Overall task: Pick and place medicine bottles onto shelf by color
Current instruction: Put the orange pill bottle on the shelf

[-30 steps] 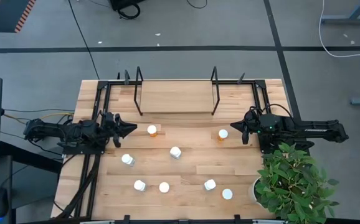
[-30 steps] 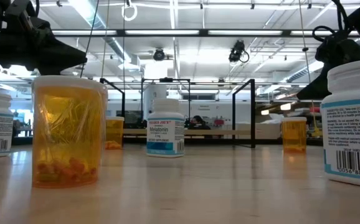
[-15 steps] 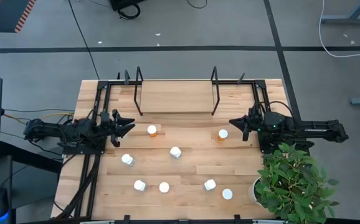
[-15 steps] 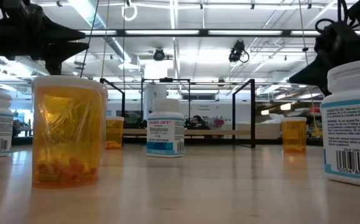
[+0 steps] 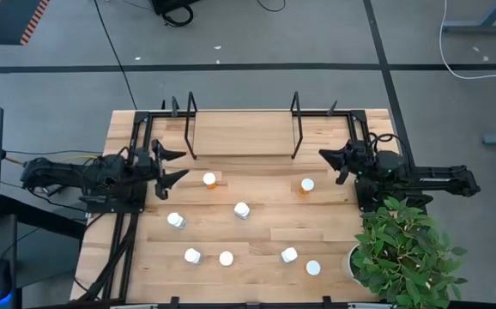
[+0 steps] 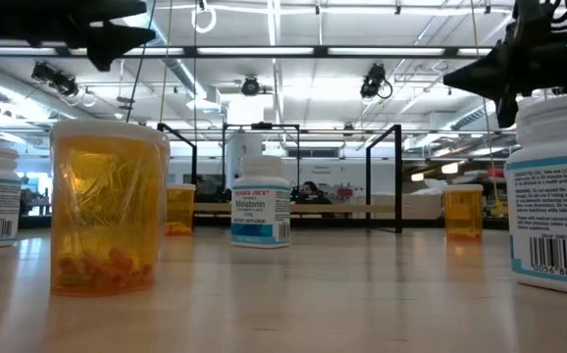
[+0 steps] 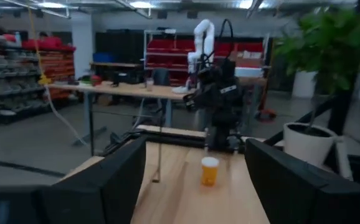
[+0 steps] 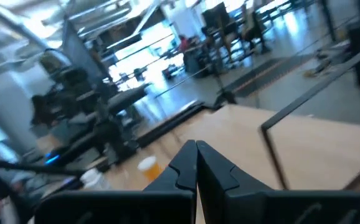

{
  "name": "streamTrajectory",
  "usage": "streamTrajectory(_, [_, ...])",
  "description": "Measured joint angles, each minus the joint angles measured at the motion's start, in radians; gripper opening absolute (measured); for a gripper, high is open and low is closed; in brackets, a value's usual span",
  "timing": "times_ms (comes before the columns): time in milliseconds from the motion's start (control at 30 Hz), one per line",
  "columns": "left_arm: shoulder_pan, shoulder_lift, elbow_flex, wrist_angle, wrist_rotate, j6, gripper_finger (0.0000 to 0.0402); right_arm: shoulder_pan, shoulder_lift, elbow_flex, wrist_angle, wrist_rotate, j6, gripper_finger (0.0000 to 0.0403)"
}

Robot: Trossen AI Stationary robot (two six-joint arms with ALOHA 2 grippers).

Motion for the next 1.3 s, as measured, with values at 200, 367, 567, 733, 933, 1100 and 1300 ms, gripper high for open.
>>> streamTrajectory(200, [0.040, 0.160, 0.121, -0.146, 0.046, -0.001, 0.0272, 0.000, 0.042, 0.000, 0.042, 0.047, 0.013, 0.0008])
streamTrajectory(367, [0.069, 0.306, 0.170, -0.265, 0.094, -0.026, 0.0271, 0.000, 0.106, 0.000, 0.117, -0.006, -0.028, 0.0008])
streamTrajectory(567, [0.089, 0.484, 0.173, -0.275, 0.123, -0.008, 0.0274, 0.000, 0.200, 0.000, 0.260, -0.006, -0.227, 0.0008])
streamTrajectory(733, [0.123, 0.627, 0.193, -0.328, 0.121, 0.001, 0.0286, 0.000, 0.264, 0.001, 0.364, -0.042, -0.379, 0.0016])
streamTrajectory(933, [0.141, 0.776, 0.392, -0.589, 0.100, -0.001, 0.0317, 0.000, 0.312, 0.001, 0.375, -0.044, -0.313, 0.0090])
streamTrajectory(1100, [0.142, 0.873, 0.541, -0.746, 0.099, -0.006, 0.0338, 0.000, 0.326, 0.001, 0.373, -0.043, -0.239, 0.0163])
streamTrajectory(1300, [0.167, 0.990, 0.617, -0.876, 0.101, -0.019, 0.0339, 0.000, 0.328, 0.001, 0.363, -0.040, -0.240, 0.0209])
